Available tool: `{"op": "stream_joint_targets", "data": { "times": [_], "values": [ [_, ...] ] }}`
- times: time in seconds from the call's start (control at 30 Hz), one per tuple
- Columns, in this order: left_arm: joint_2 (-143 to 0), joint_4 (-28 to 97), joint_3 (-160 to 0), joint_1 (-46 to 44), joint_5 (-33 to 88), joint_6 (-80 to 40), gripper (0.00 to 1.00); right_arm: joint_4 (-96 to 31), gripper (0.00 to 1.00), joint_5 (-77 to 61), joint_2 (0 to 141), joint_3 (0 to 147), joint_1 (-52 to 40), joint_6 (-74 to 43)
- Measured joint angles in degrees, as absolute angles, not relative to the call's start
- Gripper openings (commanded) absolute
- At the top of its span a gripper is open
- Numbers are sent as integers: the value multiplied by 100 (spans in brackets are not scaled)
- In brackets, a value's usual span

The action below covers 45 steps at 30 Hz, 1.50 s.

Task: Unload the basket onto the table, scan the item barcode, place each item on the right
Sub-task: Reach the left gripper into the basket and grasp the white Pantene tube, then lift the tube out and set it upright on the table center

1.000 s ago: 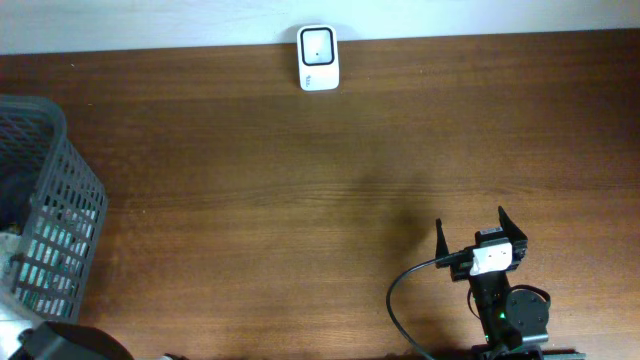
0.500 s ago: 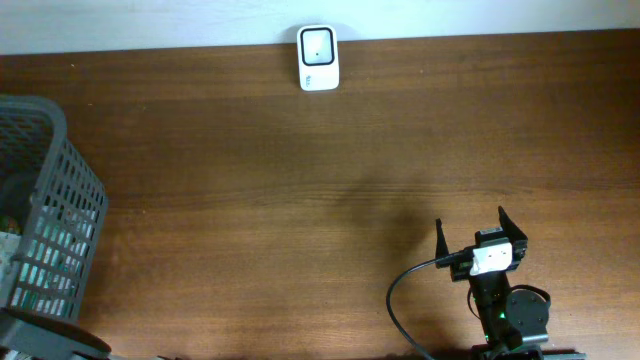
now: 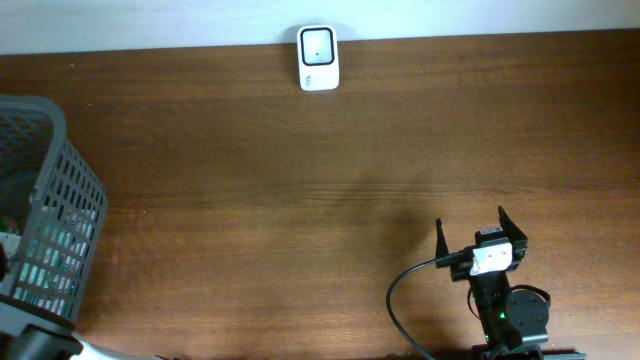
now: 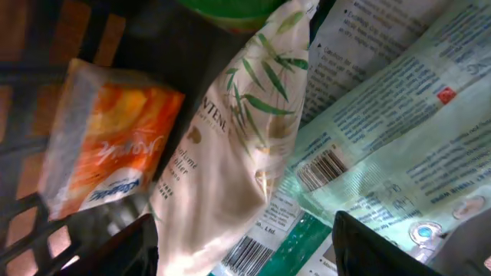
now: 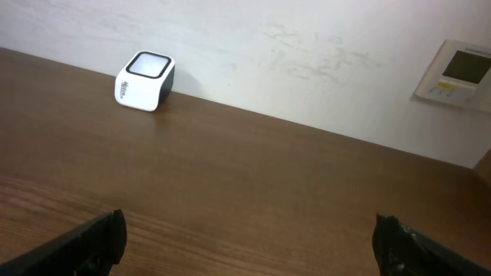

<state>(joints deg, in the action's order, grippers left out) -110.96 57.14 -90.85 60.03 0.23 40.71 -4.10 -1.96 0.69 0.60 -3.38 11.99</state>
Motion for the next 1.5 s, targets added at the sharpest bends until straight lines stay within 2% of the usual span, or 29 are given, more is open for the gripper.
{"op": "stream_joint_targets", "data": {
  "times": [0.1, 0.23, 0.33, 0.4, 0.43, 0.5, 0.53, 0.97, 1.3, 1.5],
  "values": [
    [-11395, 5623, -9085, 6003, 23, 4110, 55, -410, 98, -196, 69, 60, -338, 1199],
    [-11504, 5518, -9085, 6003, 23, 4139, 52, -410, 99, -196, 69, 60, -338, 1197],
    [-11566, 5470, -9085, 6003, 36, 4139, 54, -410, 98, -196, 69, 60, -338, 1197],
    [-11662, 5349, -9085, 6003, 71, 4139, 47, -410, 98, -196, 69, 60, -338, 1197],
    [-11681, 5306, -9085, 6003, 71, 4152, 38, -410, 98, -196, 69, 60, -338, 1199],
    [-11736, 5262, -9096, 6003, 84, 4198, 7, -410, 98, -196, 69, 60, -338, 1199],
    [-11762, 5236, -9122, 5999, 117, 4224, 0, -410, 98, -196, 69, 60, -338, 1201],
    [-11579, 5701, -9240, 5861, 71, 3701, 0, -410, 99, -196, 69, 60, -338, 1199],
    [-8980, 5566, -9205, 5625, 274, 3055, 0, -410, 98, -196, 69, 60, -338, 1199],
    [-8624, 5242, -9203, 4757, 539, 2989, 0, -410, 98, -196, 69, 60, -338, 1199]
  ]
}}
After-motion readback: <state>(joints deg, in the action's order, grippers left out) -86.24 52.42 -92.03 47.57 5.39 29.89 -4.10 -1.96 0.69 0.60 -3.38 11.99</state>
